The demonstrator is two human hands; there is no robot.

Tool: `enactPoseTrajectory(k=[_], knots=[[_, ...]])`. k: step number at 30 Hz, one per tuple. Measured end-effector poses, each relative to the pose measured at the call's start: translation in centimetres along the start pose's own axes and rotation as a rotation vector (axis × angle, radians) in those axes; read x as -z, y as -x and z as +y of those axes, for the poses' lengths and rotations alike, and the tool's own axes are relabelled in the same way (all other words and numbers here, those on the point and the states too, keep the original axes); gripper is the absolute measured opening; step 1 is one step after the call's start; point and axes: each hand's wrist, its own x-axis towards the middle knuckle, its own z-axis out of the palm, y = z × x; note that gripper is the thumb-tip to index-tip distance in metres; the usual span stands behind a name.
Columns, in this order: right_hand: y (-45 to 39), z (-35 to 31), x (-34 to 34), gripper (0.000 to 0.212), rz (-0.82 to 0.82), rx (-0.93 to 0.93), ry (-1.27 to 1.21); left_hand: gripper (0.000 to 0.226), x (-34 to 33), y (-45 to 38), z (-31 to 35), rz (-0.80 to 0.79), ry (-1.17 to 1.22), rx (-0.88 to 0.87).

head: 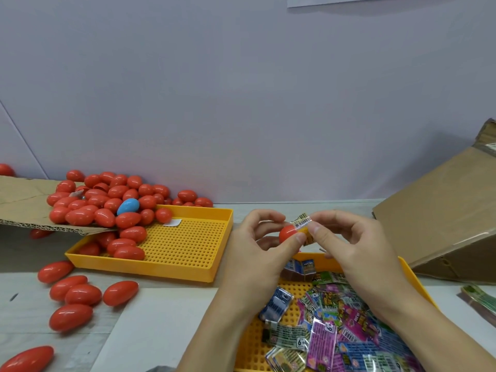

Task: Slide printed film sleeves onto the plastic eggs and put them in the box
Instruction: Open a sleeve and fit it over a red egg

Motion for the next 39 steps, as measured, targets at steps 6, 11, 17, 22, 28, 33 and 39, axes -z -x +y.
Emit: enactPoseTrajectory(k=[6,11,17,22,28,33,39], knots=[[-0.08,0.07,-0.07,0.010,0.039,-0.013,0.031,0.038,-0.11,0.22,0.22,-0.007,-0.106,-0.038],[-0.15,0.20,0.02,0.012,0.039,-0.023,-0.001,0.033,-0.18,0.23,0.39,-0.006,-0.177,-0.056],[-0.03,0.04,-0.14,0.014,-0.006,-0.051,-0.057,0.030,-0.19,0.26,0.50,0.002,-0.203,-0.062],[-0.10,-0.04,-0.18,0.012,-0.018,-0.095,-0.093,0.029,-0.31,0.35,0.57,-0.007,-0.206,-0.055],[-0.05,0.17,-0.22,0.009,-0.029,-0.134,-0.093,0.029,-0.27,0.30,0.51,-0.005,-0.226,-0.053],[0.04,0.11,-0.22,0.011,-0.033,-0.102,-0.033,0.028,-0.27,0.38,0.38,-0.001,-0.253,-0.058],[0.14,-0.20,-0.24,0.008,-0.057,0.019,0.089,0.025,-0.39,0.35,0.31,-0.007,-0.283,-0.082]])
